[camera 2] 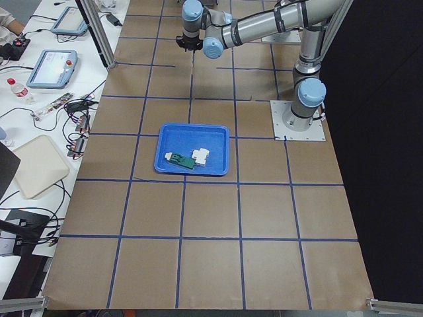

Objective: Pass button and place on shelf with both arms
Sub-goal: 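Lift the button and carry it toward the right gripper while the right arm approaches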

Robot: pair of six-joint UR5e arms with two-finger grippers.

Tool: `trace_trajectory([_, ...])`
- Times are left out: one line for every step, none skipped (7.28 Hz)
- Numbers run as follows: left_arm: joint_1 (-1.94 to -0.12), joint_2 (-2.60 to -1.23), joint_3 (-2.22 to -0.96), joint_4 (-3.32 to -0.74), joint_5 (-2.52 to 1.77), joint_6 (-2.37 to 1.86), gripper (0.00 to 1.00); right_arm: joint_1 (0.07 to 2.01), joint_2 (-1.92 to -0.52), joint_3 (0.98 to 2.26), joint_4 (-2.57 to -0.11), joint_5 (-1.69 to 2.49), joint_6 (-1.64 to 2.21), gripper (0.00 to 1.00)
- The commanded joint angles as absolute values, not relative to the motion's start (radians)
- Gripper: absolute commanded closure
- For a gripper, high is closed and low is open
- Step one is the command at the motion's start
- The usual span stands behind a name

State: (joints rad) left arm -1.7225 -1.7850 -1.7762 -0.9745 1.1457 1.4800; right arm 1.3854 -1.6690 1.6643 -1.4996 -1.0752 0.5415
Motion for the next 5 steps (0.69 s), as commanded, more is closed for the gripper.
trace_trajectory([-1.846,-1.789,-1.692,-0.973,1.118,1.355,1.0,1.321,-1.644,1.672,-1.499,-0.863,0.7,0.0])
trace_trajectory([-1.882,-1.789,-1.666,-0.973,1.12,1.298,1.0,1.316,-1.644,1.675,-1.5,-0.812,0.727,0.0])
trace_trajectory([-1.913,-1.787,-1.654,-0.935,1.12,1.24,1.0,1.313,-1.637,1.677,-1.503,-0.77,0.73,0.0])
trace_trajectory([-1.924,-1.793,-1.654,-0.908,1.12,1.211,1.0,1.313,-1.602,1.675,-1.503,-0.761,0.783,0.0])
trace_trajectory([-1.93,-1.795,-1.646,-0.896,1.12,1.181,1.0,1.313,-1.597,1.675,-1.502,-0.764,0.822,0.0])
